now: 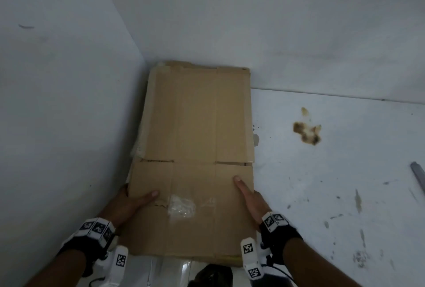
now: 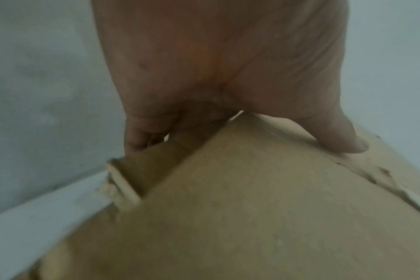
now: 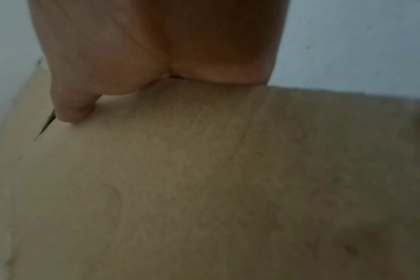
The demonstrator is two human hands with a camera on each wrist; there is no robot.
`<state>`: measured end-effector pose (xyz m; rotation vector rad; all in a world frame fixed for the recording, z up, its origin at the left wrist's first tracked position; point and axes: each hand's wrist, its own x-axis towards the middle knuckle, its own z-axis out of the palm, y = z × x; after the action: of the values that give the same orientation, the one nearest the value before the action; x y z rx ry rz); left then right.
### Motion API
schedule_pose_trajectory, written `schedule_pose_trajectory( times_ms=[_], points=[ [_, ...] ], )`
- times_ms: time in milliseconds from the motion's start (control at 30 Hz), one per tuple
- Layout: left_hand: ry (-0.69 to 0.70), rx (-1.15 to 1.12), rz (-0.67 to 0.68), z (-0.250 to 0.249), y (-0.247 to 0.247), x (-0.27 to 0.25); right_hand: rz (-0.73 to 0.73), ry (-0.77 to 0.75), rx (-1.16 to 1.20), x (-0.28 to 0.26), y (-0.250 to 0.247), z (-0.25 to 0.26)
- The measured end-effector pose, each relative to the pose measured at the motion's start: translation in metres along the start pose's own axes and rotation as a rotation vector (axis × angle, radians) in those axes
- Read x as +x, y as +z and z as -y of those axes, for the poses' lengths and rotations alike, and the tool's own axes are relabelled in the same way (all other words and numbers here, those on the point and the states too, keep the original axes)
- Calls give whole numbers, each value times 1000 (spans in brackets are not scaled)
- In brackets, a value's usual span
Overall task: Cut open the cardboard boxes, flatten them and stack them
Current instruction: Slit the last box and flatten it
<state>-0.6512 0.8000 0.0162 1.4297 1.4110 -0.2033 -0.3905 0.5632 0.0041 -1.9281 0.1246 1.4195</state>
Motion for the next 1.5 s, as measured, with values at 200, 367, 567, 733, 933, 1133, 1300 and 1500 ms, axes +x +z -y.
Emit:
schedule_pose_trajectory(
  times_ms=[200,367,567,733,933,1133,1300,1500],
  points=[
    [-59,151,49,29,20,-9,-25,15,-8,5,-36,-15],
    [-141,-43,-96,23,22,-1,59,105,135,14,-27,-28],
    [-180,-129,68,15,4,3,100,76,151,13,-17,-22],
    [-171,-26,239,12,-6,-8,67,75,-2,6,-28,-26],
    [-169,138,217,-25,-36,19,-64,-42,-322,13,-49,35],
    [-143,42,169,-90,-33,58,-90,-57,-223,50,-58,88],
    [-211,-14,275,-92,-23,79,-46,-34,-183,70,-45,98],
    [-212,-41,298,-102,-25,90,40,-37,-101,91,-51,95]
  ],
)
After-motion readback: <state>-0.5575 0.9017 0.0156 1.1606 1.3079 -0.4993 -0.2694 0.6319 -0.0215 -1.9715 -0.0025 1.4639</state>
